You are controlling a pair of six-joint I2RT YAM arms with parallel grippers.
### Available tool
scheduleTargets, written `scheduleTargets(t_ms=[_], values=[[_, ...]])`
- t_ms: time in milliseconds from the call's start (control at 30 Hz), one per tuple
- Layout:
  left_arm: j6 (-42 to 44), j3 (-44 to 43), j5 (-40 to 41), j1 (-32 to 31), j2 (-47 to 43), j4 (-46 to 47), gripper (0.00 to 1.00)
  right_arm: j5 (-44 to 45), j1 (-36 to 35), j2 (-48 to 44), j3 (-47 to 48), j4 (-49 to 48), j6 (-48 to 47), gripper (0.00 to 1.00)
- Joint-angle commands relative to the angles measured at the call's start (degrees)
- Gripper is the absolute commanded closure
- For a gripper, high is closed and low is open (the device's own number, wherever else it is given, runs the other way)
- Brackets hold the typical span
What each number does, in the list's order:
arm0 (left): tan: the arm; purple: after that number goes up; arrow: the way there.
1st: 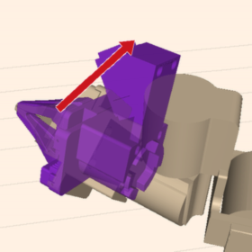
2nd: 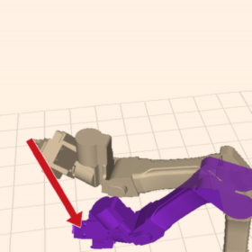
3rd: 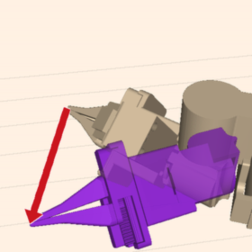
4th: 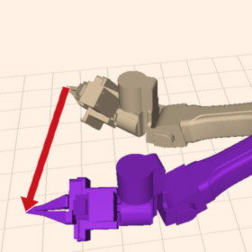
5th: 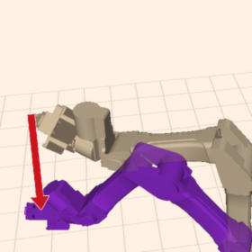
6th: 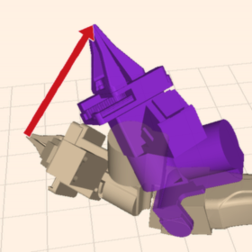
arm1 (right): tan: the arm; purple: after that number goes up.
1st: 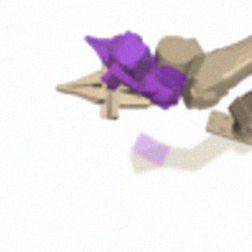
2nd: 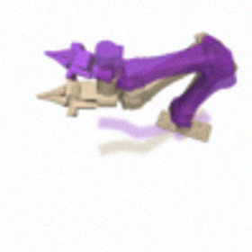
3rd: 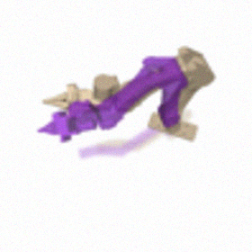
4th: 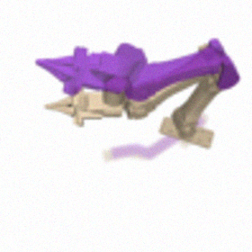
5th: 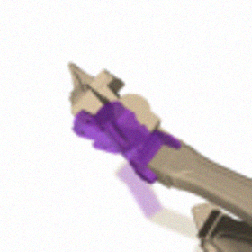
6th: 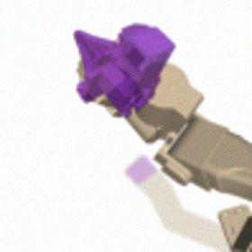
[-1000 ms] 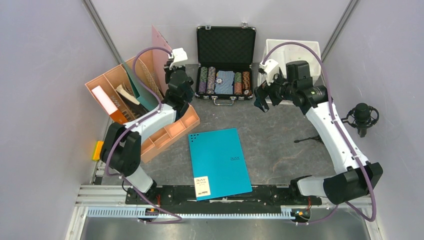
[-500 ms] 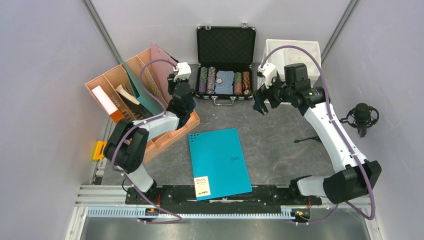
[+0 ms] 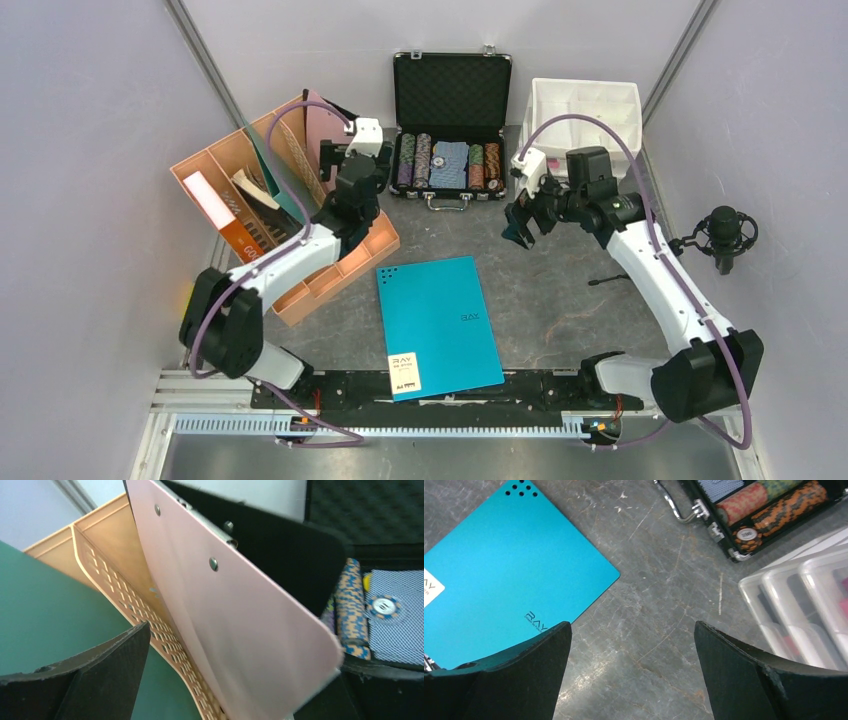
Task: Organize the desk
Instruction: Place the folder in the storage box, then pick up the folder from the center of the board.
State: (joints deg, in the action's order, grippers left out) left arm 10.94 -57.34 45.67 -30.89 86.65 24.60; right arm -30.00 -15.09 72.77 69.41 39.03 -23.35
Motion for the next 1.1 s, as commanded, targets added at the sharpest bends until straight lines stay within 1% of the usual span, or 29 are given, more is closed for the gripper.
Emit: scheduleTargets(t_ms=[0, 33, 67, 133, 200, 267, 367, 467, 600, 667, 733, 833, 1067], values=[[-3.24, -4.40, -9.53, -0.39, -8.82, -15.96, 0.00, -4.47, -0.13, -2.76, -5.25, -4.11, -3.92, 0.02], [-2.67, -5.17, -12.71, -0.39, -10.50, -20.96, 0.00, -4.73, -0.39, -3.10, -6.60, -4.42, -5.16, 0.02], [-1.63, -5.98, -16.70, -0.39, -12.38, -27.85, 0.00, -4.85, -0.97, -3.69, -8.13, -4.83, -6.64, 0.02], [1.35, -6.89, -27.43, -0.40, -15.95, -37.56, 0.00, -4.44, -2.72, -5.25, -11.31, -6.11, -9.03, 0.02], [2.77, -6.19, -35.54, -0.39, -19.93, -44.44, 0.00, -2.22, -6.48, -7.26, -14.79, -7.92, -10.89, 0.02], [4.54, -6.02, -43.16, -0.39, -22.23, -49.90, 0.00, -0.14, -10.56, -8.87, -17.32, -9.09, -12.17, 0.02], [7.73, -6.16, -53.86, -0.40, -23.27, -58.46, 0.00, -0.68, -16.03, -11.47, -21.43, -10.73, -13.12, 0.02], [8.76, -4.69, -59.23, -0.39, -22.21, -61.39, 0.00, 0.03, -20.84, -14.64, -25.03, -12.43, -13.56, 0.02], [11.23, -5.87, -65.45, -0.39, -16.55, -62.92, 0.00, 4.74, -29.18, -16.28, -27.90, -14.28, -13.32, 0.02], [11.96, -7.20, -68.31, -0.39, -12.61, -63.29, 0.00, 7.43, -34.66, -16.40, -29.28, -15.58, -13.30, 0.02], [12.77, -9.39, -71.63, -0.39, -7.94, -64.67, 0.00, 10.14, -39.64, -16.19, -30.47, -17.03, -13.46, 0.02], [14.57, -14.07, -76.04, -0.48, 0.37, -68.07, 0.00, 12.27, -44.24, -15.76, -32.53, -20.10, -13.84, 0.02], [17.59, -25.57, -78.20, -0.48, 18.10, -74.50, 0.00, 18.32, -55.40, -12.76, -34.59, -24.47, -16.44, 0.02]])
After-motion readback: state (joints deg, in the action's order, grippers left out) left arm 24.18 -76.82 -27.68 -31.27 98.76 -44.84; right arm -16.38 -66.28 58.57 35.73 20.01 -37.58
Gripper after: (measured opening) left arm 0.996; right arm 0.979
